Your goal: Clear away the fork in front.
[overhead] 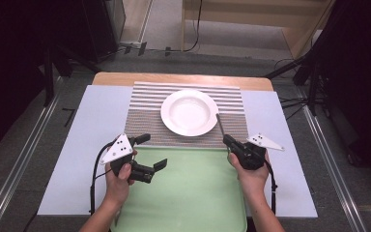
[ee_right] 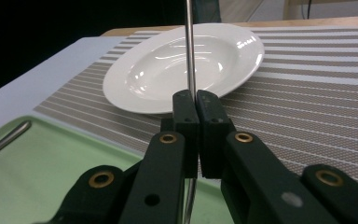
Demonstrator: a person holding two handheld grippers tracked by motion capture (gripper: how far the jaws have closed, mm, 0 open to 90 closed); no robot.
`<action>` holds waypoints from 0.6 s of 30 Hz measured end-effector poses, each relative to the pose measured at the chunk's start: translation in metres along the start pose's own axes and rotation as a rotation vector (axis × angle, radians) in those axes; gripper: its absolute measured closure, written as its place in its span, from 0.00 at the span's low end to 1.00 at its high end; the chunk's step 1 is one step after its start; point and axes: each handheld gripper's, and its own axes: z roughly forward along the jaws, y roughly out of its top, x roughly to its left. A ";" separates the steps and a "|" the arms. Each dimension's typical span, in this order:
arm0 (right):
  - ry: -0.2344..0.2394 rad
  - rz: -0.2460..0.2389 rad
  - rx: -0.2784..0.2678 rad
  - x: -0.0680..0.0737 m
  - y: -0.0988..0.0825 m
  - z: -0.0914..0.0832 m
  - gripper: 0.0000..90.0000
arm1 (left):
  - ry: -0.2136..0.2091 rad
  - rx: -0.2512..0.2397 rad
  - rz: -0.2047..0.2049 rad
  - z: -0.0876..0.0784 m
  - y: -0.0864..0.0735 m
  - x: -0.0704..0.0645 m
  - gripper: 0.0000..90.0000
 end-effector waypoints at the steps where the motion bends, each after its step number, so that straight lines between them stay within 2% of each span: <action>1: 0.006 0.000 -0.003 0.003 -0.001 0.000 0.96 | -0.004 0.003 -0.004 0.000 -0.002 0.000 0.00; 4: 0.028 -0.011 -0.003 0.012 -0.003 -0.002 0.96 | -0.011 0.017 -0.014 0.002 -0.005 0.000 0.00; 14: 0.100 -0.060 -0.008 0.038 -0.008 0.000 0.96 | -0.029 0.008 -0.008 0.004 -0.003 -0.004 0.00; 18: 0.123 -0.070 0.005 0.046 -0.011 0.004 0.96 | -0.039 0.005 -0.026 0.004 -0.003 -0.004 0.00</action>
